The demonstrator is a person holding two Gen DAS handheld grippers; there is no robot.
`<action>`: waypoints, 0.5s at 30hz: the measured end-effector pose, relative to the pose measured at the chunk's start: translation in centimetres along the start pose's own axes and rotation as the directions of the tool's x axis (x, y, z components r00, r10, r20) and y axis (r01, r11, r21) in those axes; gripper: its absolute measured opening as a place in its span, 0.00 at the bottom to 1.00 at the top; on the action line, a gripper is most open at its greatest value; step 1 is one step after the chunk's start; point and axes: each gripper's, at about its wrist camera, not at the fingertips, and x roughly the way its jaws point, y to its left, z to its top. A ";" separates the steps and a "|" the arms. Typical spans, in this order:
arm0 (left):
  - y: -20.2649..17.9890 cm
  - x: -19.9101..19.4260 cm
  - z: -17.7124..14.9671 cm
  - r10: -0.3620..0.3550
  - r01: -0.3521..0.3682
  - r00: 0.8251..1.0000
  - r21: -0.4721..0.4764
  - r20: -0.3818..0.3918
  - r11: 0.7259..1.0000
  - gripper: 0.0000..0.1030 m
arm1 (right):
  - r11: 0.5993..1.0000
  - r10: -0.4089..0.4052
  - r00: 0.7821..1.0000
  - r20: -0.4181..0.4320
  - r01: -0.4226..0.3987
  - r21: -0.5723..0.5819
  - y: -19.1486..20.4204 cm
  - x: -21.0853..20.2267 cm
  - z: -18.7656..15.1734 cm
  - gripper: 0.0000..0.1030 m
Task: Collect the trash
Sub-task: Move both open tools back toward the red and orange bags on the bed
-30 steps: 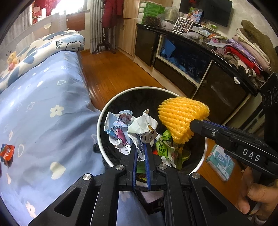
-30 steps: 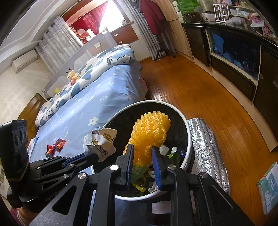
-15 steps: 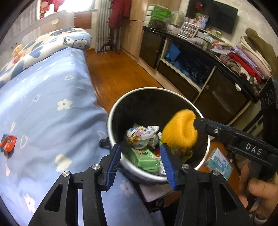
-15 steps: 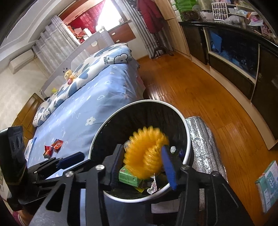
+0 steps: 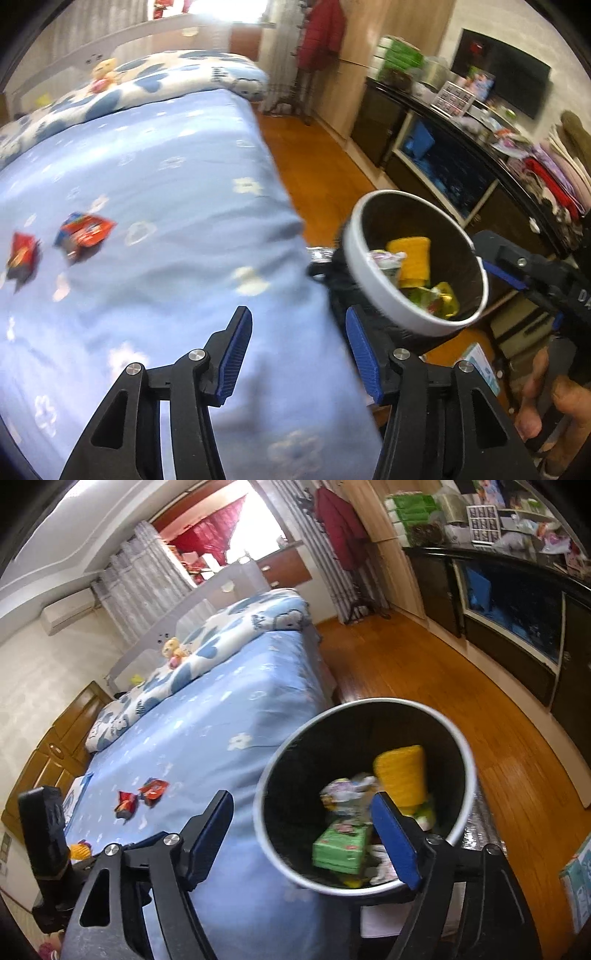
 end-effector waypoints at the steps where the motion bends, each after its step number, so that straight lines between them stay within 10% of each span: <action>1: 0.9 -0.6 -0.4 0.010 -0.010 1.000 -0.018 0.006 1.000 0.51 | 1.000 0.010 1.000 -0.001 -0.010 -0.008 0.8 0.1 -0.1 0.77; 15: 8.0 -6.5 -5.0 0.153 -0.143 0.987 -0.180 0.043 0.973 0.53 | 0.980 0.116 0.990 -0.083 -0.128 -0.150 10.5 3.7 -2.2 0.82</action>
